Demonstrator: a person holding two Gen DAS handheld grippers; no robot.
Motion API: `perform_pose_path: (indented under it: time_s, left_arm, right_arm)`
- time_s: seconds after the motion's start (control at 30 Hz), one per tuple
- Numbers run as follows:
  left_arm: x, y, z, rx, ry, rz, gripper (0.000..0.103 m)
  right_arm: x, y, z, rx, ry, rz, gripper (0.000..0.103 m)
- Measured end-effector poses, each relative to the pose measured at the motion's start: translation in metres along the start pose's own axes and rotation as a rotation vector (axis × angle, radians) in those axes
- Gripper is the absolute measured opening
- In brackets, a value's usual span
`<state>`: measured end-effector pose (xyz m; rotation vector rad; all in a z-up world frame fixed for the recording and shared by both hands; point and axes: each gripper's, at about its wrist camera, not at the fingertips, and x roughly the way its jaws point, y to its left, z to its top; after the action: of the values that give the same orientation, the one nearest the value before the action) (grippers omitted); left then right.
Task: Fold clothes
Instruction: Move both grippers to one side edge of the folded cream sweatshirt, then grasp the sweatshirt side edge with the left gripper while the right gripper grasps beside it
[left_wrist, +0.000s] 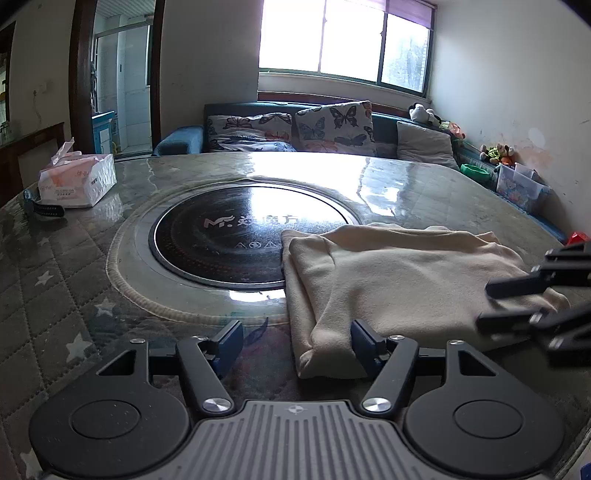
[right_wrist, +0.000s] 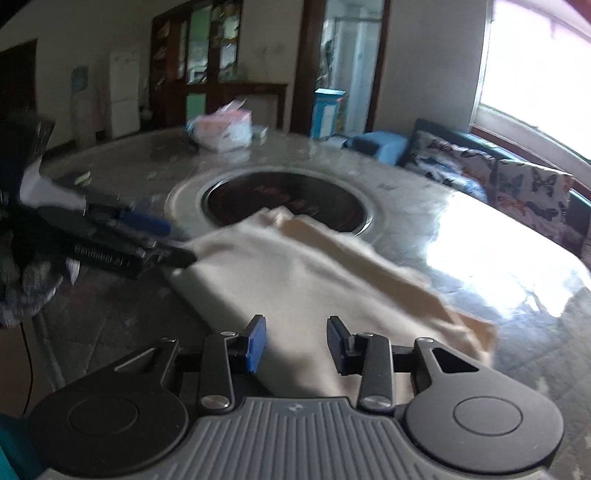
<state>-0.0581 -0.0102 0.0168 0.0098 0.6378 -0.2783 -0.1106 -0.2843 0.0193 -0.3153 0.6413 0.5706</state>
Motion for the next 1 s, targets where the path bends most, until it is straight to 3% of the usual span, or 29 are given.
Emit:
perform_pose_path:
  time_s: [0.27, 0.43, 0.67, 1.0]
  left_arm:
    - [-0.006, 0.001, 0.005, -0.011, -0.016, 0.001, 0.068]
    - [-0.007, 0.006, 0.001, -0.024, -0.004, 0.005, 0.071]
    - [-0.003, 0.006, -0.001, -0.026, 0.006, -0.006, 0.071]
    - [-0.016, 0.036, 0.016, -0.175, -0.01, -0.012, 0.068]
  right_arm:
    - [0.003, 0.017, 0.018, -0.069, -0.04, 0.009, 0.036]
    - [0.026, 0.035, 0.02, -0.114, -0.018, 0.064, 0.035]
    - [0.023, 0.045, 0.026, -0.186, -0.023, 0.062, 0.035]
    - [0.032, 0.075, 0.035, -0.314, -0.031, 0.137, 0.036]
